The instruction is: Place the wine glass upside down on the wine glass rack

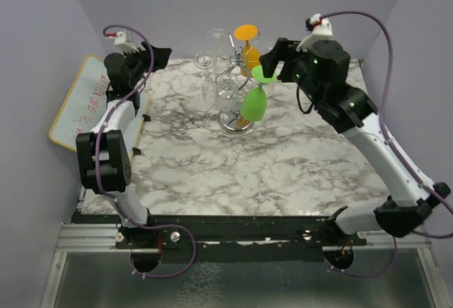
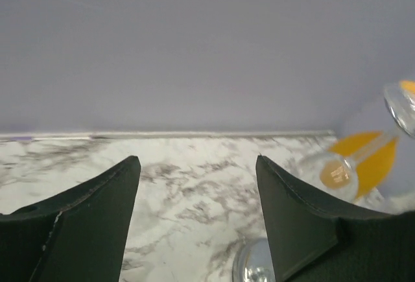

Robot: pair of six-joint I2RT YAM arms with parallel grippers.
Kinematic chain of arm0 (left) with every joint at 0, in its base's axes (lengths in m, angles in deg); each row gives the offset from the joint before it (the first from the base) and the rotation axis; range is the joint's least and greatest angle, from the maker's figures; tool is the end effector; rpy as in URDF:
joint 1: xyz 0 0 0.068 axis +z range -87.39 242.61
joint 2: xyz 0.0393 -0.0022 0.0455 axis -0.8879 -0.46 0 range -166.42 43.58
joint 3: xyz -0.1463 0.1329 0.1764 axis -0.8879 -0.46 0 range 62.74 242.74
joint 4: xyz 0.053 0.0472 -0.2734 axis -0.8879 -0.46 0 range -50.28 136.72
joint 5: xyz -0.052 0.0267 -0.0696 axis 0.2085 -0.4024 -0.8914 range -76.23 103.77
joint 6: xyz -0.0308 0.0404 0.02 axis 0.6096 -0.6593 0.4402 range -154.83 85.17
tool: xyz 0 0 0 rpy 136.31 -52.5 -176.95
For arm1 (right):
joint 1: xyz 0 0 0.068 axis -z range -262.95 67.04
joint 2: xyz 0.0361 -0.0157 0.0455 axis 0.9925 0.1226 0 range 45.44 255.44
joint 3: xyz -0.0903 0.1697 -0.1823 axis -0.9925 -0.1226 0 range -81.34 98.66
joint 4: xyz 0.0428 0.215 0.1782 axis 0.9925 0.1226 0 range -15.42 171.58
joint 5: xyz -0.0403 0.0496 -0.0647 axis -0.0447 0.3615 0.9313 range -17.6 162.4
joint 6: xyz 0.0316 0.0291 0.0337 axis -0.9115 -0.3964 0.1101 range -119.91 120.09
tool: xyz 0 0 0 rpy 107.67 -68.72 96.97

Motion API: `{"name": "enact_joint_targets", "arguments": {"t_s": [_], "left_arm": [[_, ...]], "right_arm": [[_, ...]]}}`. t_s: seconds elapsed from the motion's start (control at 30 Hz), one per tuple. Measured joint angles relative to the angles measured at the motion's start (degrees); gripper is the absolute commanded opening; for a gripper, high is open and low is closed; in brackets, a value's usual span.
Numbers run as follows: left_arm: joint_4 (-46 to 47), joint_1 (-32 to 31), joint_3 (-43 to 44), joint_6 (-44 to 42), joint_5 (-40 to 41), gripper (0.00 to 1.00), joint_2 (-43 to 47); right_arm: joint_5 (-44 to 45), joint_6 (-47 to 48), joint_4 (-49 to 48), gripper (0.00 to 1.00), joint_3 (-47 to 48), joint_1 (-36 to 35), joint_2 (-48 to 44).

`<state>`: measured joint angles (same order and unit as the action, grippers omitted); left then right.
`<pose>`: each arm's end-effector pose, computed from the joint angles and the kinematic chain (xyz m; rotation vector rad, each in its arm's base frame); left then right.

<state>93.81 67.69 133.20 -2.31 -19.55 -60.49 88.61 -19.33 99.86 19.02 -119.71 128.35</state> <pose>0.4399 0.0189 0.2880 0.0491 1.4190 -0.7850 0.2734 0.1915 0.4899 -0.0479 1.7254 0.4878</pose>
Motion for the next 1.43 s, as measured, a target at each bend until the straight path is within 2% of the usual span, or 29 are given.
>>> {"name": "enact_joint_targets", "arguments": {"t_s": [0.1, 0.17, 0.2, 0.3, 0.53, 0.73, 0.93, 1.17, 1.43], "left_arm": [[-23.6, 0.5, 6.5, -5.8, 10.3, 0.93, 6.4], [-35.1, 0.5, 10.8, -9.7, 14.3, 0.99, 9.2], [-39.5, 0.5, 11.6, -10.9, 15.2, 0.99, 10.6], [-51.2, 0.4, 10.8, -13.9, 16.6, 0.99, 16.7], [-68.0, 0.4, 3.1, -14.0, 16.6, 0.99, 32.8], [-76.7, 0.4, 3.4, -14.5, 16.2, 0.99, 46.6], [-85.3, -0.7, 5.8, -15.6, 17.3, 0.99, 59.4], [-91.1, -3.5, 6.5, -16.7, 20.1, 0.99, 62.3], [-94.0, -4.8, 6.5, -19.6, 24.4, 0.99, 63.1]], "right_arm": [[3.3, 0.0, 0.7, 0.84, -6.4, 0.0, -8.6], [5.4, 0.0, 1.9, 0.99, -9.3, 0.0, -13.6], [6.5, -0.1, 2.2, 1.00, -10.8, 0.0, -16.1], [9.5, -0.8, 6.0, 1.00, -15.2, 0.0, -23.0], [15.9, -5.6, 21.2, 1.00, -19.2, 0.0, -30.6], [17.4, -8.0, 31.1, 1.00, -19.9, 0.0, -34.1], [18.0, -8.4, 36.1, 1.00, -16.2, 0.0, -37.0], [18.7, -5.5, 37.4, 1.00, -7.0, 0.0, -38.4], [17.4, -4.0, 37.4, 1.00, -8.5, 0.0, -41.6]]}}
